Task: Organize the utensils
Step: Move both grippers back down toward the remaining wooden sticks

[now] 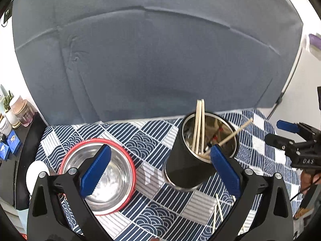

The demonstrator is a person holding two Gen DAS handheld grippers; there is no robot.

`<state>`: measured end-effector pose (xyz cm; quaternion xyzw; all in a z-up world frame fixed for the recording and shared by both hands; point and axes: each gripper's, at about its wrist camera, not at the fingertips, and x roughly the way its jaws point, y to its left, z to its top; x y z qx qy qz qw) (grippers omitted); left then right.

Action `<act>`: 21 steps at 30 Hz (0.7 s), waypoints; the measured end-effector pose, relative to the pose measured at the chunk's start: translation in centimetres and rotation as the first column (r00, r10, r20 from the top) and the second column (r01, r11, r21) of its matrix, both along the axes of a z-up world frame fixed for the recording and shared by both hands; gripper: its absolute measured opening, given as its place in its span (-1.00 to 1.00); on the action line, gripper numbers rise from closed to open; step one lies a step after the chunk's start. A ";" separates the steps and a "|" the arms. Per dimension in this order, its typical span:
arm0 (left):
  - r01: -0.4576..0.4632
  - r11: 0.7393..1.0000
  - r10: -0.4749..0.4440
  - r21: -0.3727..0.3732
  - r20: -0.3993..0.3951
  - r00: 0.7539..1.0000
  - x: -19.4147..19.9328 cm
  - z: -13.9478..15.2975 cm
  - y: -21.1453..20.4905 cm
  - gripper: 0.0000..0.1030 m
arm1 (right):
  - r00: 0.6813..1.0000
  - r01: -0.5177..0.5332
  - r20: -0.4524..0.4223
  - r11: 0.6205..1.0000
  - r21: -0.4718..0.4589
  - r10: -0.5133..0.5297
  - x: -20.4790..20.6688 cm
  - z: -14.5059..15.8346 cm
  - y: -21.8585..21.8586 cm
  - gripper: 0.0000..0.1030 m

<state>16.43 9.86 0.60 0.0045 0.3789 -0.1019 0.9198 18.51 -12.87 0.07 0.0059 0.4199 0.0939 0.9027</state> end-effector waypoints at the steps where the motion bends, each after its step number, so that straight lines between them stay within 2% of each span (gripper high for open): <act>1: 0.001 1.000 -0.001 0.005 -0.007 1.000 -0.2 -0.3 -0.1 0.88 | 1.000 0.005 -0.013 1.000 -0.004 -0.006 -0.1 -0.5 -0.2 0.68; 7: 0.001 1.000 -0.001 0.013 -0.052 0.999 -1.2 -1.9 -0.5 0.88 | 0.998 0.015 -0.068 1.000 -0.007 -0.015 -0.9 -2.8 -0.9 0.68; 12: -0.008 1.000 0.006 -0.021 -0.112 0.994 -2.1 -3.8 -0.8 0.88 | 0.993 0.013 -0.115 1.000 -0.022 -0.016 -1.5 -4.7 -1.2 0.68; 21: 0.042 0.998 -0.033 0.037 -0.220 0.975 -4.2 -8.3 -2.8 0.88 | 0.977 0.022 -0.210 0.999 -0.041 -0.030 -3.1 -8.8 -2.2 0.68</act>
